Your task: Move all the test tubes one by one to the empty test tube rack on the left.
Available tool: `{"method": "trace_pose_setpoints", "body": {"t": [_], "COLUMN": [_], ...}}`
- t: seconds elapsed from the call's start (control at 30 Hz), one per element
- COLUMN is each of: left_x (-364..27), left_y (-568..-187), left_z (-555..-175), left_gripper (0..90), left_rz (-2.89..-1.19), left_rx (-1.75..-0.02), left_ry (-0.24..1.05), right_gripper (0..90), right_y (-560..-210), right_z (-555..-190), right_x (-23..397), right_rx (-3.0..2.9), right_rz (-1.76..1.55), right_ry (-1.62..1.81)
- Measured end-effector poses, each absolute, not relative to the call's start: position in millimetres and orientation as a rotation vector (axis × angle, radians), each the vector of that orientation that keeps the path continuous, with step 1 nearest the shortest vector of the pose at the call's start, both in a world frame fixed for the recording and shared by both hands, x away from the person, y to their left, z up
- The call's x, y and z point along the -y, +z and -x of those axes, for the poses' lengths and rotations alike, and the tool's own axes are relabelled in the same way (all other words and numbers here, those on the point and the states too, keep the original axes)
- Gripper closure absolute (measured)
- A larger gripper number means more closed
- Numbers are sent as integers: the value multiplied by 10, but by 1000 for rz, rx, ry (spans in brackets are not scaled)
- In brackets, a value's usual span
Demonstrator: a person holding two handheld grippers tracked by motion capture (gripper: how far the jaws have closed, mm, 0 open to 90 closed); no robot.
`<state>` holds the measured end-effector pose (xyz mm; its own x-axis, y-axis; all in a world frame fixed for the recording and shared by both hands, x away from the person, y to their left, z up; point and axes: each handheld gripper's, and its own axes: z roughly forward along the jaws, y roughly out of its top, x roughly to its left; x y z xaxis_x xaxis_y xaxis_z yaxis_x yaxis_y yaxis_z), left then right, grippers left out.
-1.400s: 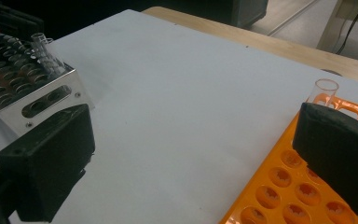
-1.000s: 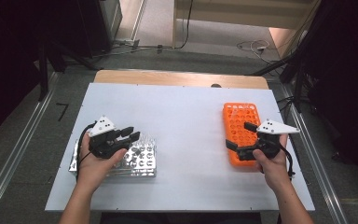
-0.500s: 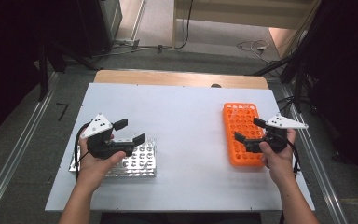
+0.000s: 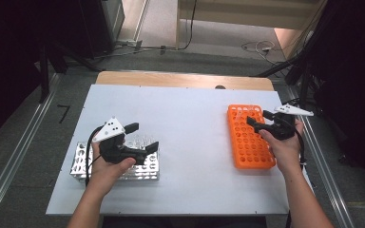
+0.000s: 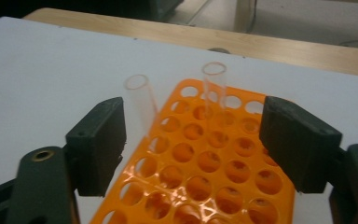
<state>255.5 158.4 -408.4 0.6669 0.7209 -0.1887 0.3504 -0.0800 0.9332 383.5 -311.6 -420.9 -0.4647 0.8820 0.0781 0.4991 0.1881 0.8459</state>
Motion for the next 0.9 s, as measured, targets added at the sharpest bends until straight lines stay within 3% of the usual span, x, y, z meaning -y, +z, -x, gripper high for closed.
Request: {"method": "trace_pose_setpoints", "body": {"t": [0.37, 0.9], "left_x": [-1558, -1566], "left_y": [-4077, -4068], "left_z": [-2549, -2550], "left_gripper": [20, 21], "left_rz": [-1680, -1675], "left_rx": [-875, -877], "left_ry": [383, 385], "right_gripper": [475, 623], "right_y": [-4390, -4525], "right_z": [-4094, -4260], "right_x": [3055, 2979], "right_rx": [-2064, -2165], "right_rz": [-1343, -1350], "right_ry": [1096, 1006]}}
